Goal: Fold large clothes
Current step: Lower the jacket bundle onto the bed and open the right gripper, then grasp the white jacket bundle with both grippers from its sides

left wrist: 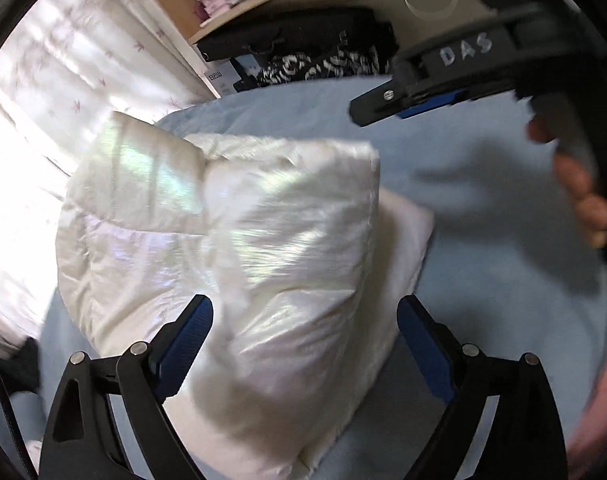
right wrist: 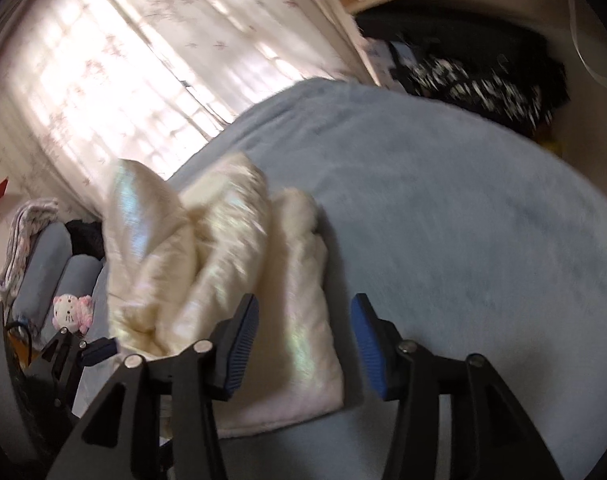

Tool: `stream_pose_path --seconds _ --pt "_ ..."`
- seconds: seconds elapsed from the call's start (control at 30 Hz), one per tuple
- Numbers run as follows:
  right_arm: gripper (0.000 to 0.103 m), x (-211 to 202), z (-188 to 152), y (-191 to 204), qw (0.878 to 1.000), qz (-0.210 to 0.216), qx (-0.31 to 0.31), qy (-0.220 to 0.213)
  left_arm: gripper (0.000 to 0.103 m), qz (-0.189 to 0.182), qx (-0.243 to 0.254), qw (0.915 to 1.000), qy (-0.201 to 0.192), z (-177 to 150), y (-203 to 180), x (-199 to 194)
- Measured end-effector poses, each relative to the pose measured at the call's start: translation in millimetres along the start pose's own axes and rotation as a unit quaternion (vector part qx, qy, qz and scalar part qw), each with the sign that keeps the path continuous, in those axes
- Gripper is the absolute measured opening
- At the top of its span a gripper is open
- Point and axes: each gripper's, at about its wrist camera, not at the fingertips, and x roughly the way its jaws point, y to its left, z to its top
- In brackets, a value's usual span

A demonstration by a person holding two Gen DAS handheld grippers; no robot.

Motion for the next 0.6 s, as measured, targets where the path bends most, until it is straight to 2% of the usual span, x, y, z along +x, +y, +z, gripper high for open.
stream_pose_path --seconds 0.1,0.17,0.2,0.3,0.37,0.4,0.47,0.53,0.6 --pt "0.058 -7 20 26 0.999 0.014 -0.039 -0.013 0.092 -0.025 -0.042 0.9985 -0.025 -10 34 -31" --pt "0.069 -8 36 47 0.997 0.032 -0.067 -0.017 0.092 -0.029 -0.077 0.9959 -0.036 -22 65 -47" --pt "0.074 -6 41 54 0.996 0.038 -0.077 -0.018 0.092 -0.025 -0.101 0.9937 -0.040 -29 82 -55" --pt "0.075 8 60 83 0.993 0.052 -0.110 -0.010 0.092 0.005 -0.175 0.9839 -0.036 -56 139 -60" --pt "0.075 25 71 99 0.990 0.065 -0.123 0.003 0.092 0.011 -0.236 0.9713 -0.026 -59 173 -46" --pt "0.075 33 75 106 0.989 0.071 -0.126 0.009 0.092 0.007 -0.275 0.9613 -0.021 -69 192 -42" --pt "0.075 57 84 123 0.987 0.076 -0.137 0.029 0.092 -0.008 -0.353 0.9355 -0.021 -88 230 -32" --pt "0.075 72 88 136 0.985 0.080 -0.145 0.043 0.092 -0.010 -0.395 0.9181 -0.025 -97 250 -19" --pt "0.075 91 90 149 0.981 0.075 -0.166 0.060 0.092 -0.007 -0.415 0.9093 -0.025 -106 262 -8"
